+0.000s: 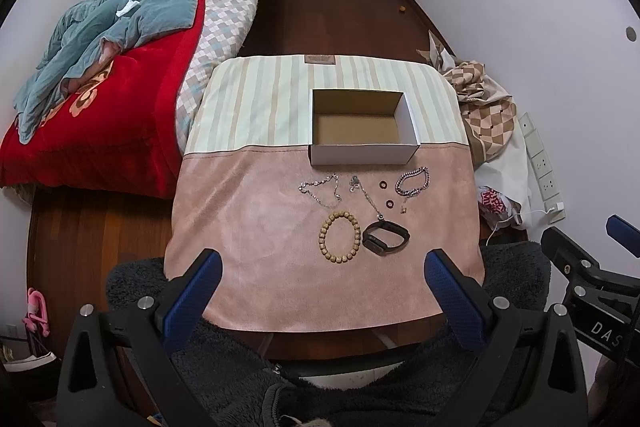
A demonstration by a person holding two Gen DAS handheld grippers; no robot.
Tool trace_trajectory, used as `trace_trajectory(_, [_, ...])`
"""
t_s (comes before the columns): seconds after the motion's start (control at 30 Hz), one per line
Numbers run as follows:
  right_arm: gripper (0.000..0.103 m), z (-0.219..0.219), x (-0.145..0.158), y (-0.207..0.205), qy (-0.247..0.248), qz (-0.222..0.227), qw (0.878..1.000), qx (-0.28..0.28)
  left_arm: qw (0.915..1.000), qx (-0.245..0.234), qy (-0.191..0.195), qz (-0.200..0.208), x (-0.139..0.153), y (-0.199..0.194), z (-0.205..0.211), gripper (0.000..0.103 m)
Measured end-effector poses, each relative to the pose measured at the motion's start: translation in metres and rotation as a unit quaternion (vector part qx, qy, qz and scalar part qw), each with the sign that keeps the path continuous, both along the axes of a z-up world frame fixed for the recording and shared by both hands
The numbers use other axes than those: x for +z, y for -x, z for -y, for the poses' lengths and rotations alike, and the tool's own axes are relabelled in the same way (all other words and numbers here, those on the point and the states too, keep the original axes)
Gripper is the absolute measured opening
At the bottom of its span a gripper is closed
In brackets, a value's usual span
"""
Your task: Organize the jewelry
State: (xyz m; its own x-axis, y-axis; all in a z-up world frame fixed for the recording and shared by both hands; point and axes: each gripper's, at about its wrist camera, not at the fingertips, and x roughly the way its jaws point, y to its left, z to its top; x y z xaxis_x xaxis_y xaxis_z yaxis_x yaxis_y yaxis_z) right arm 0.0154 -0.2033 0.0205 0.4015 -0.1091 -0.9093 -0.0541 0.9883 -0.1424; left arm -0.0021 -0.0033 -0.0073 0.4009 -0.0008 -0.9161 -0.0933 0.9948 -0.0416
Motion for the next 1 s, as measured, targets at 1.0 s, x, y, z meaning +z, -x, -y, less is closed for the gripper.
trace_trajectory(1.0, [0.103,0.0047,0.0065,-0.0001,0.003,0.004,1.0,-0.001,1.0,0.001,0.0,0.001,0.0061,-0.0016,0.0021,0.103])
